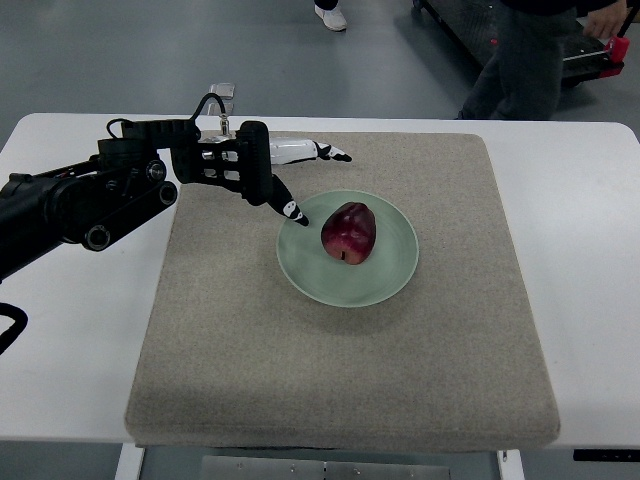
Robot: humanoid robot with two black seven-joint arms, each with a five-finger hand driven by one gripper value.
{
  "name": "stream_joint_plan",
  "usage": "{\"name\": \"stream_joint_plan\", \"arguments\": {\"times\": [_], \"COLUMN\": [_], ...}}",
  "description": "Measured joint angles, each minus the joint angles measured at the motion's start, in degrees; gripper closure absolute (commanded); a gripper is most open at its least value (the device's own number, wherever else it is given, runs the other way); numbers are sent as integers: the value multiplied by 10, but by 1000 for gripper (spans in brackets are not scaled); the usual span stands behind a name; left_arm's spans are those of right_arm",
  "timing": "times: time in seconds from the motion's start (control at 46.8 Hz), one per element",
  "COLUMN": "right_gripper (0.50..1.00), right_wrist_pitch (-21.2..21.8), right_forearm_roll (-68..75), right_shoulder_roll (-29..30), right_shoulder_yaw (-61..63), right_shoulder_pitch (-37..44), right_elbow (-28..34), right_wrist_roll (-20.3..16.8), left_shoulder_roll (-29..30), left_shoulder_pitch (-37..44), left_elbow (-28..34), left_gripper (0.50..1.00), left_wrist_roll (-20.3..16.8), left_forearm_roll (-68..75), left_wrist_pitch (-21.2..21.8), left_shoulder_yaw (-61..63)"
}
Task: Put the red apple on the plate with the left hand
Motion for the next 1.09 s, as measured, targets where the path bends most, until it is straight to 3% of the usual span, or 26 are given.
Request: {"name": "stream_joint_plan", "arguments": {"times": [0.406, 0.705, 1.09], "right_gripper": [536, 536, 536], "right_wrist_pitch": [0, 0, 0], "right_forearm_roll": [0, 0, 0], "right_shoulder_roll": [0, 0, 0], "right_shoulder_yaw": [0, 0, 0], "right_shoulder_pitch": [0, 0, 0], "right_elbow": [0, 0, 0], "right_wrist_roll": [0, 0, 0], "left_shoulder_roll": [-4, -18, -50], "left_shoulder_pitch": [-4, -12, -26], "left_elbow": [61, 116, 178], "left_gripper": [534, 534, 534], "left_wrist_roll": [1, 9, 22], "left_forearm_roll": [-136, -346, -669], "left_wrist_pitch": [38, 119, 153], "left_shoulder_yaw": [-13, -13, -13]}}
